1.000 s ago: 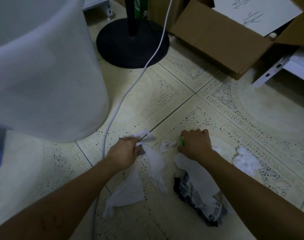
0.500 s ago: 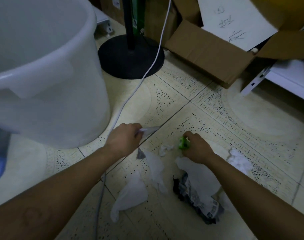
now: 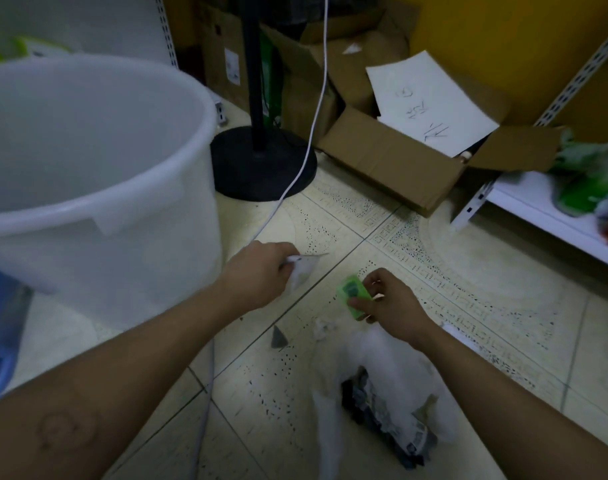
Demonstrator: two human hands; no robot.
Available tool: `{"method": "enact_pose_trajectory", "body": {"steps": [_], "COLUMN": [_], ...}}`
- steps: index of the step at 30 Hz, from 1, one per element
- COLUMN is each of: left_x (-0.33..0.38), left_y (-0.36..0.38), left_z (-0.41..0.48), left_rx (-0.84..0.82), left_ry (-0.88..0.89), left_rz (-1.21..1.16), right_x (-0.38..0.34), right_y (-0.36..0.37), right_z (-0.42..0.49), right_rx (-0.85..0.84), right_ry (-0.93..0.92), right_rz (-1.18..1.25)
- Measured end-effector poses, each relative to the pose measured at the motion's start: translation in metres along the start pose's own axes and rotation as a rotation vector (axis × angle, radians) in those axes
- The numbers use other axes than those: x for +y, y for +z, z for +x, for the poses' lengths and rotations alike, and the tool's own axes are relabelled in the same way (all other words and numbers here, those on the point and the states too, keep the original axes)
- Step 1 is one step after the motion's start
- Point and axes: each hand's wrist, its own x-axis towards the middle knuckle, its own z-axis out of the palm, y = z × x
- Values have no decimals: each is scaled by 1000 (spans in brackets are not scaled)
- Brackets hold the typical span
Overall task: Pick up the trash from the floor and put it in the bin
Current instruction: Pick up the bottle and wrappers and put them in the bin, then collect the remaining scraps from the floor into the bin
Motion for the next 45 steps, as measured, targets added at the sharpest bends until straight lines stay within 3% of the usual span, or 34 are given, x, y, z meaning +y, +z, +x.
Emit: {"method": "enact_pose_trajectory", "body": {"steps": [10,17,23,28,33,38,41,45], "left_x": [54,-16,-85,-101,-69,-21,2,23], "left_y": [-169,-263,-276,-274,-248,-212,-178,-117], "left_z": [36,14,-21,-30,-18,-2,10,22], "left_rx": [28,131,-74,-314,-127,75,62,-80], "left_ry": [194,-40,-266,-412,-167,171,312,471], "left_rz": [204,344,390,521,538,508,503,582], "right_x": [-180,-288,-345,-340,-319,-284,-240,-167], "right_y": [-48,-14,70,96,50,2,-15,-33], "right_z": [-4,5,20,22,15,8,3,-10], "right_rx": [-21,-36,-108,-93,4,24,-8,-83], "right_ry": [-273,-428,-473,-493,-554,-515,-433,-309], "right_rz": [-127,-279,-317,-559,-900,-986,-996,-1010]}}
